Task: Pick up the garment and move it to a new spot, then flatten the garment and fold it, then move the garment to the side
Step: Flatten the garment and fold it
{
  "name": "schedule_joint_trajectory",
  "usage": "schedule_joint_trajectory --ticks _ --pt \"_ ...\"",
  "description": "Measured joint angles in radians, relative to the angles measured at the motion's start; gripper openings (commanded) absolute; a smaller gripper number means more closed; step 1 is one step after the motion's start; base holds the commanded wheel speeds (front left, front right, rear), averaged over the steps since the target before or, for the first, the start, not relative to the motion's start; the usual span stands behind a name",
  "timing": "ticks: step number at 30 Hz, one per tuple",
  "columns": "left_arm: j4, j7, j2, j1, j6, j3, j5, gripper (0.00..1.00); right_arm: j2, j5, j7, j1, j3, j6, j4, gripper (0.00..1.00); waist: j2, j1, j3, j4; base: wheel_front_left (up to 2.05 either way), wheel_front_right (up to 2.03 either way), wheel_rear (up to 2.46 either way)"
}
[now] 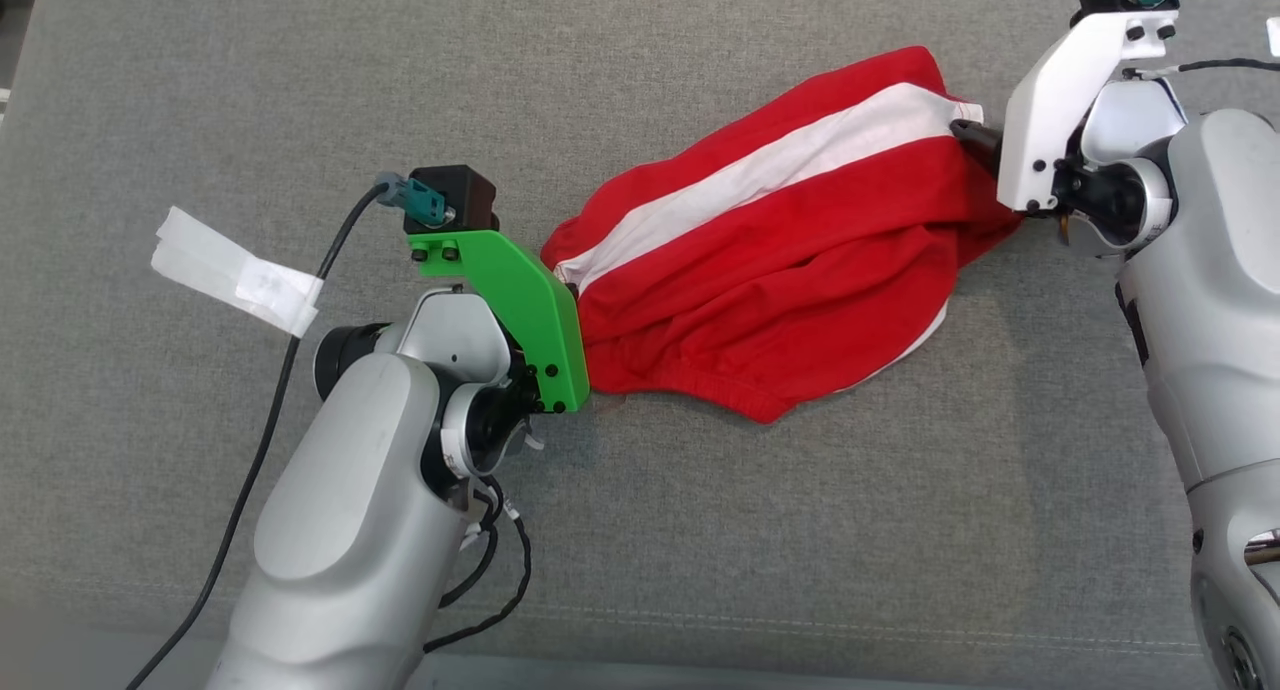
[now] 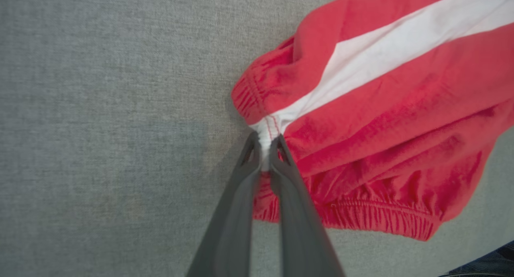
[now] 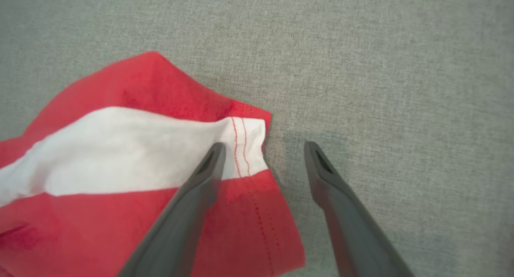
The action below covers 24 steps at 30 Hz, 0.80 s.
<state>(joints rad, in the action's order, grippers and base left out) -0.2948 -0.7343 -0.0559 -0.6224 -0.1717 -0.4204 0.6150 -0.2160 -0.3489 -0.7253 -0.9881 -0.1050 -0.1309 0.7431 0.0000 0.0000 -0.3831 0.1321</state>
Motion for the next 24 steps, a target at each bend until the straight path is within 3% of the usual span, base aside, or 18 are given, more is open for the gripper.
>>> schedule_joint_trajectory --ticks 6,7,9,10,11,12,14,18,24 --pt "0.000 -0.003 0.000 -0.005 0.000 -0.007 0.000 0.00 0.020 0.027 0.021 0.000 0.015 0.000 0.040 1.00 0.0000 0.0000 -0.017 0.008 0.00 0.00 0.00" --pt "0.000 -0.002 0.000 -0.006 0.000 -0.007 0.002 0.00 0.024 0.027 0.021 -0.001 0.014 0.000 0.045 0.96 0.0000 0.0000 -0.018 0.009 0.00 0.00 0.00" --pt "-0.002 -0.001 -0.001 -0.009 0.000 -0.006 0.002 0.00 0.030 0.031 0.022 -0.002 0.009 0.000 0.049 0.58 0.0000 0.0000 -0.019 0.008 0.00 0.00 0.00" --pt "-0.002 0.001 -0.001 -0.010 0.000 -0.006 0.002 0.00 0.034 0.035 0.023 -0.003 0.004 0.000 0.050 0.47 0.0000 0.0000 -0.020 0.008 0.00 0.00 0.00" --pt "-0.003 0.001 -0.002 -0.010 0.000 -0.006 0.003 0.00 0.035 0.037 0.026 -0.005 -0.004 0.000 0.049 0.44 0.0000 0.0000 -0.020 0.007 0.00 0.00 0.00" --pt "-0.004 0.001 -0.002 -0.010 0.000 -0.007 0.005 0.00 0.036 0.042 0.032 -0.006 -0.011 0.000 0.049 0.49 0.0000 0.0000 -0.020 0.005 0.00 0.00 0.00" --pt "-0.005 0.002 -0.003 -0.010 0.000 -0.007 0.006 0.00 0.030 0.067 0.039 -0.007 -0.030 0.000 0.043 1.00 0.0000 0.0000 -0.018 0.003 0.00 0.00 0.00" --pt "-0.006 0.002 -0.003 -0.010 0.000 -0.010 0.009 0.00 -0.006 0.128 0.059 -0.016 -0.044 0.000 0.012 1.00 0.0000 0.0000 -0.014 -0.001 0.00 0.00 0.00" --pt "-0.005 0.005 -0.005 -0.010 -0.002 -0.010 0.012 0.00 0.024 0.122 0.034 -0.009 -0.065 0.000 -0.023 1.00 0.0000 0.0000 -0.015 -0.006 0.00 0.00 0.00"
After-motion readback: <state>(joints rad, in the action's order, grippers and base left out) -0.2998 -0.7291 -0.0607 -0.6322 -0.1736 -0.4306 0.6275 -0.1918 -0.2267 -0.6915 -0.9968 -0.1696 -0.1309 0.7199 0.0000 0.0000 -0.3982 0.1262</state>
